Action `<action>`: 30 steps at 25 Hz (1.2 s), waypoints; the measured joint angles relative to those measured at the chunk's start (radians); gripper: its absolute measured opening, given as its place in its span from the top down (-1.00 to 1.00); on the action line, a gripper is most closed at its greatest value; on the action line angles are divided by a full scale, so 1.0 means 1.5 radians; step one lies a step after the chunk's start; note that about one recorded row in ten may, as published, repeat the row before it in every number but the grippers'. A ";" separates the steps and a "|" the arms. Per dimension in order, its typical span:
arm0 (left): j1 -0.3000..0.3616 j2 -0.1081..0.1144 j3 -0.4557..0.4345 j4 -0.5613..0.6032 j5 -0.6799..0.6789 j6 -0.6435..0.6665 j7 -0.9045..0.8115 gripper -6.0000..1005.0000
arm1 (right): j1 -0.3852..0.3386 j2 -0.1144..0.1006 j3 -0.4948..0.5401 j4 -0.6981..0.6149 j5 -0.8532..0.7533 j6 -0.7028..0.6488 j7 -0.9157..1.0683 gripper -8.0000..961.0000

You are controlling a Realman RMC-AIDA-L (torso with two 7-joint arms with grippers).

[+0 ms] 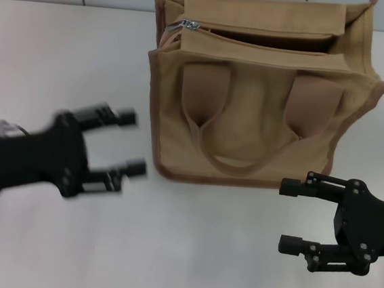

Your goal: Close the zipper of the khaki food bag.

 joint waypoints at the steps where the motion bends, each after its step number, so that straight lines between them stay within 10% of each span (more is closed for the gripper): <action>1: 0.006 -0.001 -0.034 -0.001 0.000 -0.005 0.012 -0.55 | 0.000 0.000 0.000 0.000 0.000 0.000 0.000 -0.72; 8: 0.027 -0.014 -0.198 -0.030 0.000 -0.083 0.088 -0.52 | 0.000 0.000 0.000 0.000 0.001 0.000 0.000 -0.72; 30: -0.063 -0.016 -0.191 -0.091 0.005 -0.251 0.132 -0.44 | -0.009 -0.002 0.001 0.000 0.003 -0.003 0.000 -0.72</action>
